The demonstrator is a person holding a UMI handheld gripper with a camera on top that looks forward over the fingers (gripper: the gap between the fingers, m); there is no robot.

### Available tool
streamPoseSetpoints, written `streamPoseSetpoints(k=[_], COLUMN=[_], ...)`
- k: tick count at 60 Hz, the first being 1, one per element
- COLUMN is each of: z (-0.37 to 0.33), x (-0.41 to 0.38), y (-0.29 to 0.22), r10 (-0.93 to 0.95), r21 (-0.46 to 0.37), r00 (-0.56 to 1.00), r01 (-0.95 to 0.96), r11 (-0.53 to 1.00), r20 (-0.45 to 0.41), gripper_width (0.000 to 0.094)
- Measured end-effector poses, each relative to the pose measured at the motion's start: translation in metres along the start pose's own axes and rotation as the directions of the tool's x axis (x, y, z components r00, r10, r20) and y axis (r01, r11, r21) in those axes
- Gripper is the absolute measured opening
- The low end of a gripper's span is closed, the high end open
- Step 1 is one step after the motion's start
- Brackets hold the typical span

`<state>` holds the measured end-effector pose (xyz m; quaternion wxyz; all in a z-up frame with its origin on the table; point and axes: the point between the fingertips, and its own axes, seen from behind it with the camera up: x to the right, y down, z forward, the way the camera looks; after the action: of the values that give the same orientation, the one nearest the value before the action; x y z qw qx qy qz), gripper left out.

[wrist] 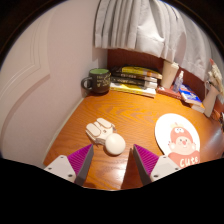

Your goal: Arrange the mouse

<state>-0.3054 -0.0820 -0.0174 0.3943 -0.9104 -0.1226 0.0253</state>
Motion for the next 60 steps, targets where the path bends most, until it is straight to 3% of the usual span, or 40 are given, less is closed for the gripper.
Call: streamPoseSetpoints(k=[16, 22, 27, 33, 46, 53, 60], z=[0.048, 0.057, 0.06, 0.062, 0.068, 0.07, 0.072], x=[0.004, 0.013, 0.017, 0.023, 0.025, 0.025, 0.025], y=[-0.045, -0.052, -0.056, -0.057, -0.061, -0.06, -0.062], r10=[0.11, 0.13, 0.15, 0.187, 0.224, 0.22, 0.193], r21=[0.009, 0.005, 0.003, 0.007, 0.017, -0.002, -0.049], r00=[0.991, 0.984, 0.978, 0.967, 0.955, 0.96, 0.97], r01=[-0.11, -0.13, -0.151, -0.189, -0.225, -0.224, -0.202], r11=[0.994, 0.991, 0.989, 0.982, 0.974, 0.975, 0.978], r20=[-0.076, -0.118, -0.143, -0.172, -0.194, -0.173, -0.15], gripper_width=[0.0756, 0.0688, 0.0579, 0.0545, 0.0479, 0.0418, 0.0415])
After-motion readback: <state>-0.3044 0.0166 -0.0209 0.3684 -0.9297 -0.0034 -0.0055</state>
